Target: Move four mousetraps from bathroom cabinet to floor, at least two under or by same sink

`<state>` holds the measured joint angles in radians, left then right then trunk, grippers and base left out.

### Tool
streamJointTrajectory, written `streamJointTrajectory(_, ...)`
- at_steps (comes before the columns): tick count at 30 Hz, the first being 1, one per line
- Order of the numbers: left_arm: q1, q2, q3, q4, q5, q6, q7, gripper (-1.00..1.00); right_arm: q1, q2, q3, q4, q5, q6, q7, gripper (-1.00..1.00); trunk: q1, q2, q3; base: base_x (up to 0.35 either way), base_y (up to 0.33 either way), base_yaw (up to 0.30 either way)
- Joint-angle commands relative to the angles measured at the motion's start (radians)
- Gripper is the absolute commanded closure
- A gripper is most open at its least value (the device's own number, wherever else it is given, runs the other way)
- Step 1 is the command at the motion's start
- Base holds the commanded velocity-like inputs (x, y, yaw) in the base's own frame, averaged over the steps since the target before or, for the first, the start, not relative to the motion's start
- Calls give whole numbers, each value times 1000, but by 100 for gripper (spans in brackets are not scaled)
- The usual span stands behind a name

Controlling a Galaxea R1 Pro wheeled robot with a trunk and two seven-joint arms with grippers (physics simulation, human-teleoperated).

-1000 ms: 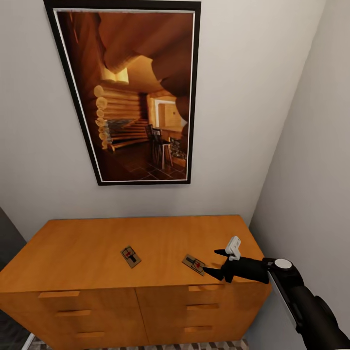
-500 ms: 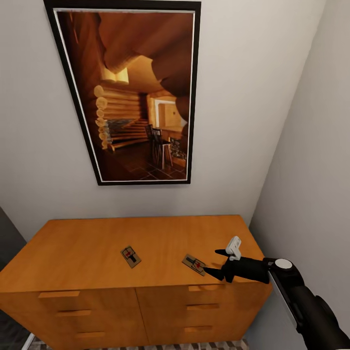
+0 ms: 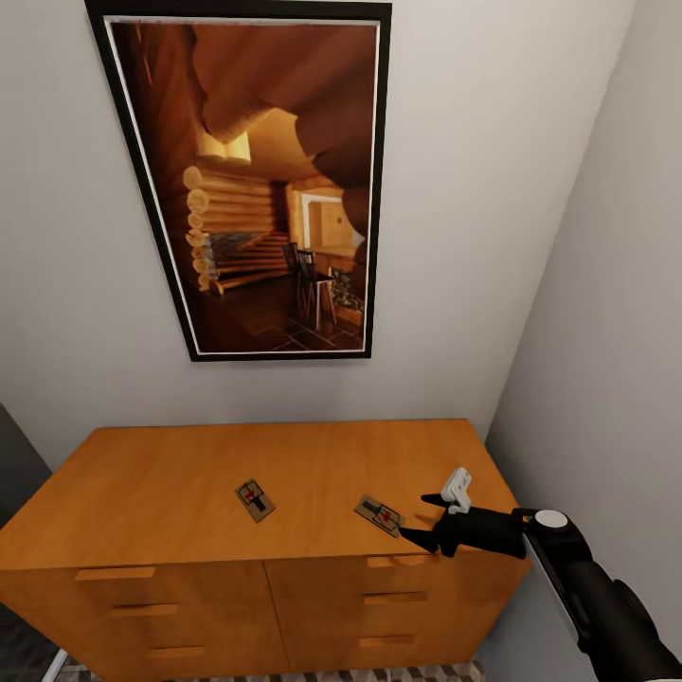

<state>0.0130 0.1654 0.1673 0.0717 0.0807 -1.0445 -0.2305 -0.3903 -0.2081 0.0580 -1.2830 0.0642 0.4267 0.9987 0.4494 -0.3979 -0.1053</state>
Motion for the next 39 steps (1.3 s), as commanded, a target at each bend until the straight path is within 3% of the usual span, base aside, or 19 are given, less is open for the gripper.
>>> streamJointTrajectory(1, -1, 0, 3, 2, 8, -3, -10, -100, -1, 0, 0, -1, 5, 6, 4, -100, 1, -2, -2, 0, 0, 0)
streamJointTrajectory(18, -1, 0, 3, 2, 8, -3, -10, -100, -1, -2, -2, 1, 11, 7, -16, -100, 1, -2, -2, 0, 0, 0)
streamJointTrajectory(27, -1, 0, 3, 2, 8, -3, -10, -100, -1, -1, -1, 1, 28, 7, -68, -100, 1, -2, -2, 0, 0, 0)
streamJointTrajectory(39, -1, 0, 3, 2, 8, -3, -10, -100, -1, 2, 2, 1, 54, 8, -81, -100, 1, -2, -2, 0, 0, 0)
